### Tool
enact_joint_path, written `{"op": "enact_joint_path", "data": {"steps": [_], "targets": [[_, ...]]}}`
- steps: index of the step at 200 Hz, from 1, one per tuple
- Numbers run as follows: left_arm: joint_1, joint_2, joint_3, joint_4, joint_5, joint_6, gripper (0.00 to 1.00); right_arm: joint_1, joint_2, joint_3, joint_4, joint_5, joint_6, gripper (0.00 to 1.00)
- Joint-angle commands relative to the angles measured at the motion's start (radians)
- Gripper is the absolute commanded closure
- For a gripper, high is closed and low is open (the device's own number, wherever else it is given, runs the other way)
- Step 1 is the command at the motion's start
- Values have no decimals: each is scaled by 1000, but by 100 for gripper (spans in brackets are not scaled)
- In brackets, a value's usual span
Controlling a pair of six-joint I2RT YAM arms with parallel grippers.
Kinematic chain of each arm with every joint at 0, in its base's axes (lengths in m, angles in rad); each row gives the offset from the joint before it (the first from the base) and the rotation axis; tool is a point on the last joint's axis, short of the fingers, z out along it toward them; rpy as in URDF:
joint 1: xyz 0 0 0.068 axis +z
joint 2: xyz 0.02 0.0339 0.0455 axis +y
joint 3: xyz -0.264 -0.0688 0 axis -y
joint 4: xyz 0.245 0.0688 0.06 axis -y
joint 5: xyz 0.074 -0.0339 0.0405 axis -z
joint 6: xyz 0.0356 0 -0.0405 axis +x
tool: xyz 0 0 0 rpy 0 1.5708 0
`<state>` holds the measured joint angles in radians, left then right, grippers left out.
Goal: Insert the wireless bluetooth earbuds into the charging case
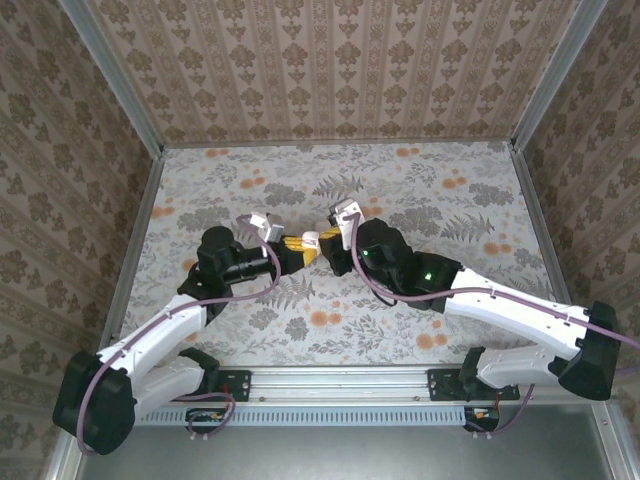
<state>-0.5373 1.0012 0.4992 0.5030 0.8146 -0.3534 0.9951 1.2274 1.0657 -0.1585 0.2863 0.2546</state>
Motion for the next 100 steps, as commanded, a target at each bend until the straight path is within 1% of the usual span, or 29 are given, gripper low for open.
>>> {"op": "enact_joint_path", "data": {"steps": [1, 40, 100], "targets": [[-6, -19, 36, 56, 2, -32, 100, 7, 8, -15, 40, 48, -32, 86], [-7, -19, 32, 80, 0, -59, 100, 7, 4, -44, 97, 93, -60, 87], [-9, -13, 24, 107, -4, -85, 100, 9, 7, -54, 144, 101, -81, 87]]}}
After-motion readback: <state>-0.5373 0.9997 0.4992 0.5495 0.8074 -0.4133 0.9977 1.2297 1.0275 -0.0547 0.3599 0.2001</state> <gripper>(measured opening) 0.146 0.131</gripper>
